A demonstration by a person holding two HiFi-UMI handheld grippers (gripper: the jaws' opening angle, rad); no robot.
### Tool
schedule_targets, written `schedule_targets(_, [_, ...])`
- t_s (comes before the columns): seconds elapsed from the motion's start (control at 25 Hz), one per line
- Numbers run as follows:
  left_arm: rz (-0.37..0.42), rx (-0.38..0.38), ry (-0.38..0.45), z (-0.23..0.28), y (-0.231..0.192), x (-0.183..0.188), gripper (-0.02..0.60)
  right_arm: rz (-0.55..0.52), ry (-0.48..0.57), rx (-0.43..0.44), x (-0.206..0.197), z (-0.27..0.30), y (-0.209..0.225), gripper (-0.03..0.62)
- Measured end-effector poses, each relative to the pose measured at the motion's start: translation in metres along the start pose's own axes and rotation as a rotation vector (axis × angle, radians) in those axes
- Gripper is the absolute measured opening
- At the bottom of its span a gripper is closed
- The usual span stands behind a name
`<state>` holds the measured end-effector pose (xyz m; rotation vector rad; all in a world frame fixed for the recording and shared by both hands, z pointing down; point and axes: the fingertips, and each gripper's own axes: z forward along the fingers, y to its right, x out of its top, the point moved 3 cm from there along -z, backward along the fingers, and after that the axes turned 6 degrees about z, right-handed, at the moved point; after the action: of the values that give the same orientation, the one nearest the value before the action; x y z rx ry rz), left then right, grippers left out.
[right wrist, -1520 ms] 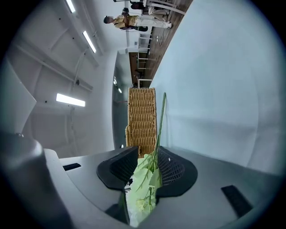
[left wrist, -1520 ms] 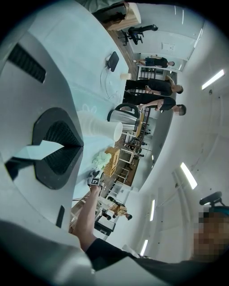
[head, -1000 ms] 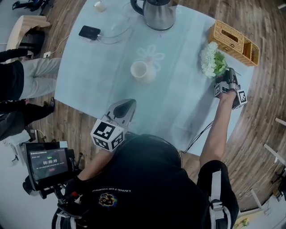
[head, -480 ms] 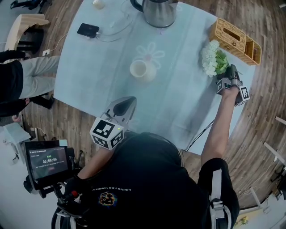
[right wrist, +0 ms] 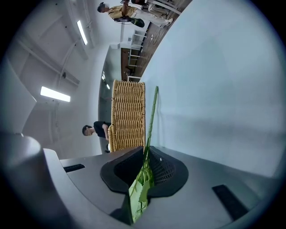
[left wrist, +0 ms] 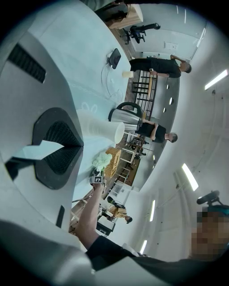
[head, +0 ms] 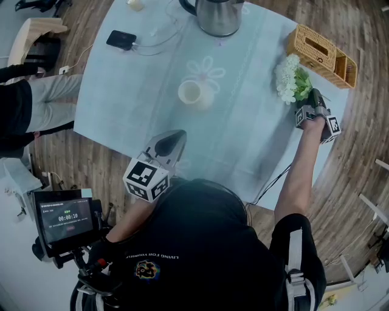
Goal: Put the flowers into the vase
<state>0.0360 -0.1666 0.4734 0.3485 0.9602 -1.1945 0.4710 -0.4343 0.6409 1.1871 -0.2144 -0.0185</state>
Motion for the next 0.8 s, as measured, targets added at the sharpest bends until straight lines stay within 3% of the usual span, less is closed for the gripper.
schedule_targets(0.48, [0.001,0.012,0.003,-0.001,-0.004,0.000,0.008,-0.002,-0.007,0.012,-0.004,0.006,0.005,0.041])
schedule_targets(0.8, [0.007,0.018,0.026,0.001,-0.008,0.001,0.008,-0.051,-0.029,0.073,-0.016,0.011,-0.014,0.038])
